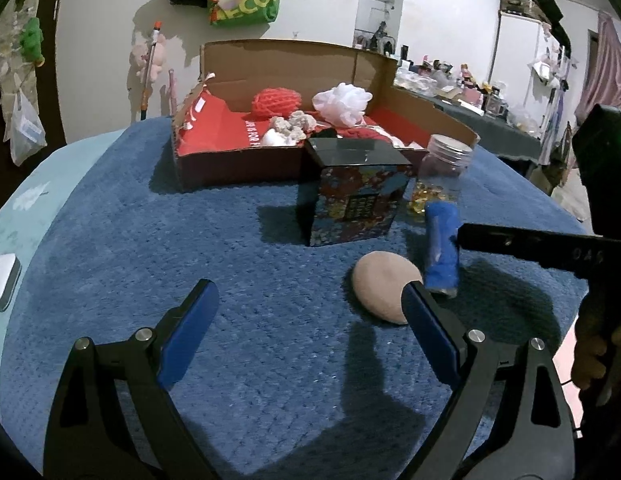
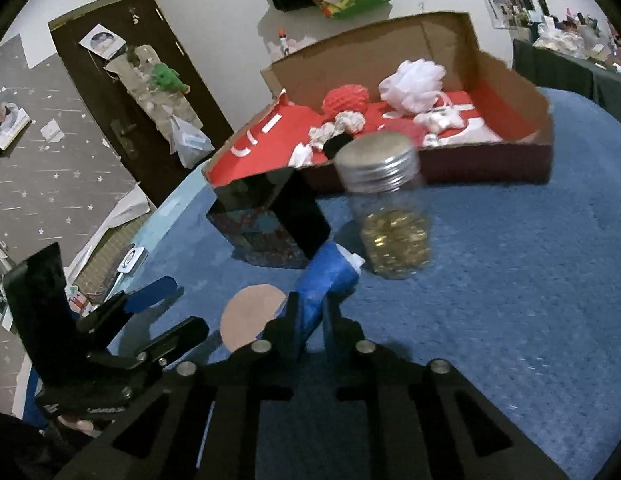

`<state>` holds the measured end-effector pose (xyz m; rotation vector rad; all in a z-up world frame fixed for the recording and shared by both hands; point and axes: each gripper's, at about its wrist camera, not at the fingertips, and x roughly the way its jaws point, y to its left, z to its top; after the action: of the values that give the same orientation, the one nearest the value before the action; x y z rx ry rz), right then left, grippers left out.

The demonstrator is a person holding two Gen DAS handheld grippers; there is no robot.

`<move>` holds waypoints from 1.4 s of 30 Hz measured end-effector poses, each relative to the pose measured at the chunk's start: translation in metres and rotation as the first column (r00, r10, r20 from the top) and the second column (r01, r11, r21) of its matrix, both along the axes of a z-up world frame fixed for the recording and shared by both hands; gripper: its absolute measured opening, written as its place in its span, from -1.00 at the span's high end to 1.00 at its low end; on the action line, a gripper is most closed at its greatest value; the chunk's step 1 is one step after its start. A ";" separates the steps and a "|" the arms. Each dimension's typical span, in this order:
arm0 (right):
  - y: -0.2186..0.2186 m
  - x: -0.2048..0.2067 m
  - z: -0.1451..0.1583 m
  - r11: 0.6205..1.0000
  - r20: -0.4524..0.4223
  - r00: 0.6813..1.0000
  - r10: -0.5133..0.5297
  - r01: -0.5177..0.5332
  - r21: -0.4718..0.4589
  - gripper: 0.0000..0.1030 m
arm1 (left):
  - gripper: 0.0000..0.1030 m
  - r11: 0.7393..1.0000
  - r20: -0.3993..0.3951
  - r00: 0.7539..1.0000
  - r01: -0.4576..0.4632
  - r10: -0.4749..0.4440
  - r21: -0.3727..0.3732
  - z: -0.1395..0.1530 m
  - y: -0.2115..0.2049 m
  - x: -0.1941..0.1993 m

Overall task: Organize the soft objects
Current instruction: 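Grasp the blue sponge with the right tool while the left tool grasps the beige puff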

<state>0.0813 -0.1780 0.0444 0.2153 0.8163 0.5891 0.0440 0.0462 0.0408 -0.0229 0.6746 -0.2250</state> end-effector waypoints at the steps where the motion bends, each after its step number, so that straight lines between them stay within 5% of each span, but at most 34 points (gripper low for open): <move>1: -0.004 -0.001 0.002 1.000 0.004 1.000 -0.005 0.005 0.001 0.89 | -0.82 1.000 0.002 1.000 0.004 -0.004 0.000 0.000 -0.002 0.000; 11: -0.023 -0.006 0.005 0.999 -0.010 0.999 -0.042 0.042 -0.009 0.76 | -0.82 0.999 0.002 0.999 0.035 -0.035 0.019 0.000 -0.015 0.000; 12: -0.022 -0.006 0.003 0.999 -0.011 0.999 -0.048 0.048 -0.017 0.62 | -0.82 0.999 -0.001 0.999 0.036 -0.036 0.024 0.000 -0.016 0.001; 14: -0.018 -0.006 0.001 0.998 -0.010 0.998 -0.054 0.054 -0.021 -0.35 | -0.82 0.999 -0.008 0.999 0.036 -0.035 0.029 -0.001 -0.017 0.003; 15: -0.015 -0.007 0.001 0.998 0.001 0.998 -0.056 0.056 -0.023 -0.47 | -0.82 0.999 -0.010 0.999 0.038 -0.037 0.031 -0.001 -0.017 0.003; 31: 0.045 0.007 -0.014 0.930 0.054 0.988 -0.145 0.155 -0.334 -0.58 | -0.82 0.997 -0.014 0.999 0.038 -0.037 0.063 0.000 0.005 0.001; 38: 0.015 -0.002 -0.014 0.893 0.065 0.979 -0.196 0.205 -0.400 -0.69 | -0.82 0.996 -0.015 0.997 0.070 -0.070 0.052 0.001 0.001 0.002; 42: -0.002 -0.008 -0.008 0.902 0.100 0.979 -0.176 0.201 -0.382 -0.69 | -0.82 0.992 -0.016 0.994 0.112 -0.111 0.051 0.003 -0.011 0.005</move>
<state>0.0730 -0.1798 0.0368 -0.0907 0.8235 0.2398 0.0488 0.0353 0.0434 0.0633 0.6955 -0.3149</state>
